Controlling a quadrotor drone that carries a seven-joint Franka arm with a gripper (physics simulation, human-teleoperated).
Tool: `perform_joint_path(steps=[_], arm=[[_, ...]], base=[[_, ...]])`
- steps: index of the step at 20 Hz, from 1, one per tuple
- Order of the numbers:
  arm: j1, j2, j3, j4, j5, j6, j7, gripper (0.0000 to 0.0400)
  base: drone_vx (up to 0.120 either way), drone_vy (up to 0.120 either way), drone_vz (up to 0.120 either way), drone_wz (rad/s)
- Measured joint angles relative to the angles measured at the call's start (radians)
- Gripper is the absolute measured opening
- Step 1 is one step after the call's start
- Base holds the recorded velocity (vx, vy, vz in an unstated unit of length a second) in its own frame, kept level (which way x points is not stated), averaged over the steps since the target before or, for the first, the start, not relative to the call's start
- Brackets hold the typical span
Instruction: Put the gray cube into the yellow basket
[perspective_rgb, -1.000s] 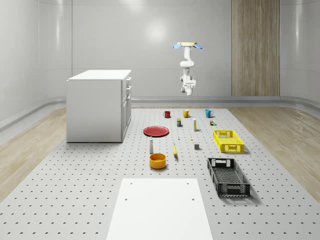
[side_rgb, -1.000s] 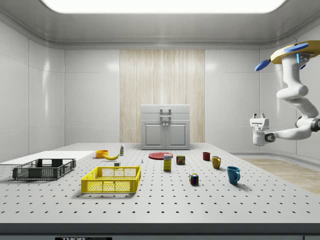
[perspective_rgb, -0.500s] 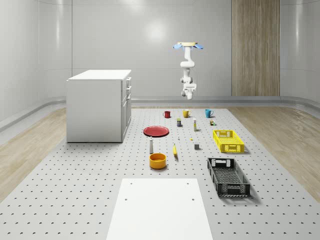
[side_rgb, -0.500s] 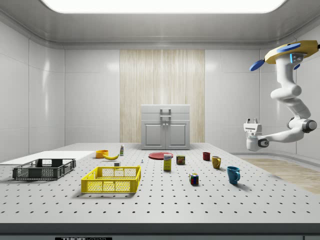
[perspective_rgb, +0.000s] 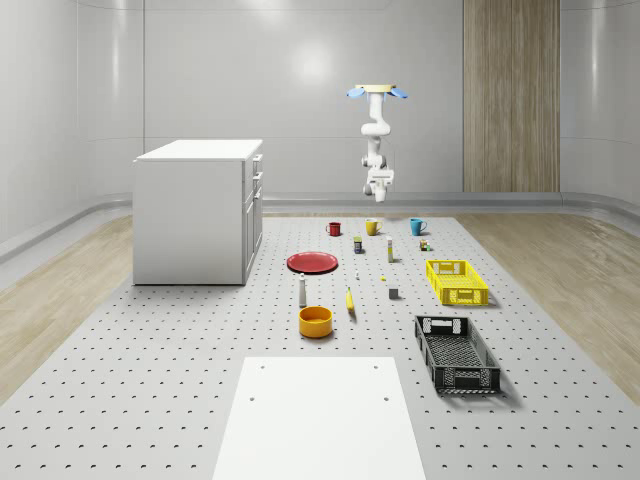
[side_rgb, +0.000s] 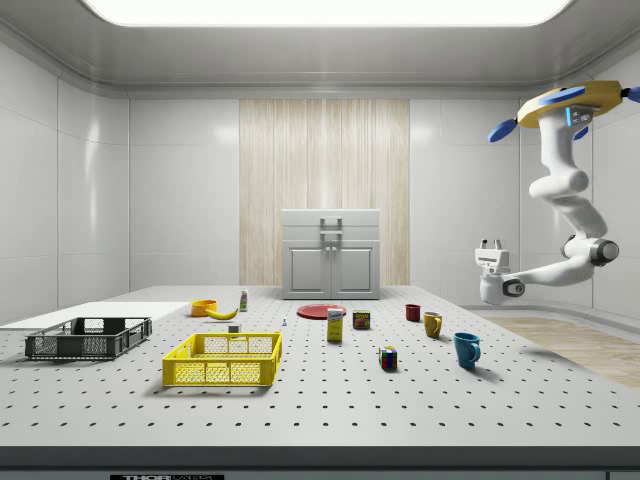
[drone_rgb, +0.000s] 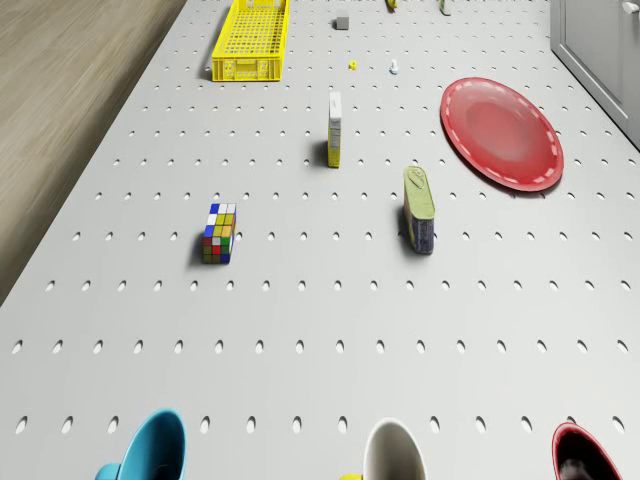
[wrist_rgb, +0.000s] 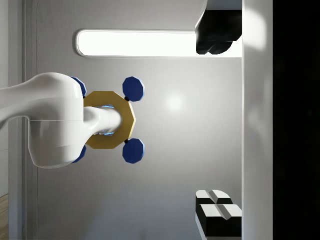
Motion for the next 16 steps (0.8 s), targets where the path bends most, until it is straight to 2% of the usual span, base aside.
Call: perform_joint_path(steps=[16], arm=[[-0.002, -0.007, 0.003, -0.005, -0.002, 0.01, 0.0, 0.04]], base=[[0.12, 0.0, 0.0, 0.0]])
